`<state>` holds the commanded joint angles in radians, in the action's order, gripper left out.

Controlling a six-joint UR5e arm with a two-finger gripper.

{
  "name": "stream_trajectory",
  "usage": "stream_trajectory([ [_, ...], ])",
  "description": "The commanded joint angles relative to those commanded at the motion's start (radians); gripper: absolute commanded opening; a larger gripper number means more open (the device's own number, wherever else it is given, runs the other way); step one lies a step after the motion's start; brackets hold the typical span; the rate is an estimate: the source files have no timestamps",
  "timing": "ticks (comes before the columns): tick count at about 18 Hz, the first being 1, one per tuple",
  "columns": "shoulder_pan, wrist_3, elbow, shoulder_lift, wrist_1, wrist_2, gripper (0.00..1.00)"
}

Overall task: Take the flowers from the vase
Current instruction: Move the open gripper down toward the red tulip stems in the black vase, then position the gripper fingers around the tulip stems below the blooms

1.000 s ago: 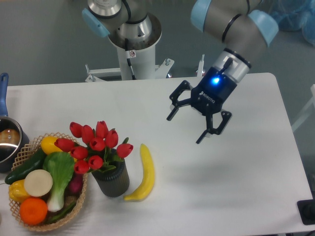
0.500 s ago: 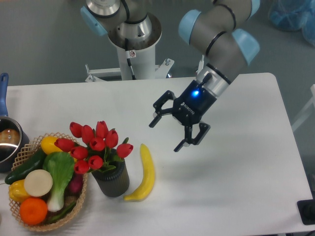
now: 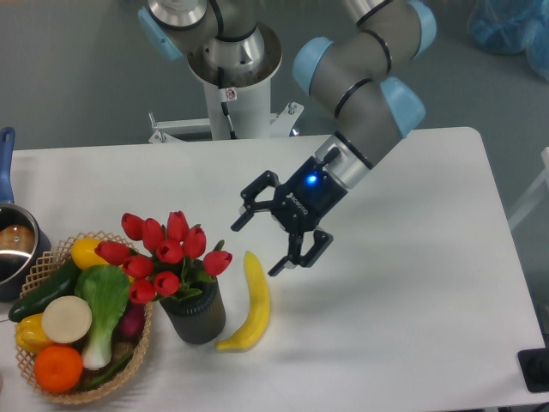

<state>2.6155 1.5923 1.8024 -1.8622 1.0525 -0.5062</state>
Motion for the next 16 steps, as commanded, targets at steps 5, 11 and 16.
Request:
stream_trajectory([
  [5, -0.038, 0.000, 0.015, -0.025, -0.066, 0.029, 1.00],
  [11, -0.055, 0.000, 0.012, -0.038, -0.071, 0.043, 1.00],
  [16, -0.068, -0.006, 0.015, -0.048, -0.071, 0.077, 1.00],
])
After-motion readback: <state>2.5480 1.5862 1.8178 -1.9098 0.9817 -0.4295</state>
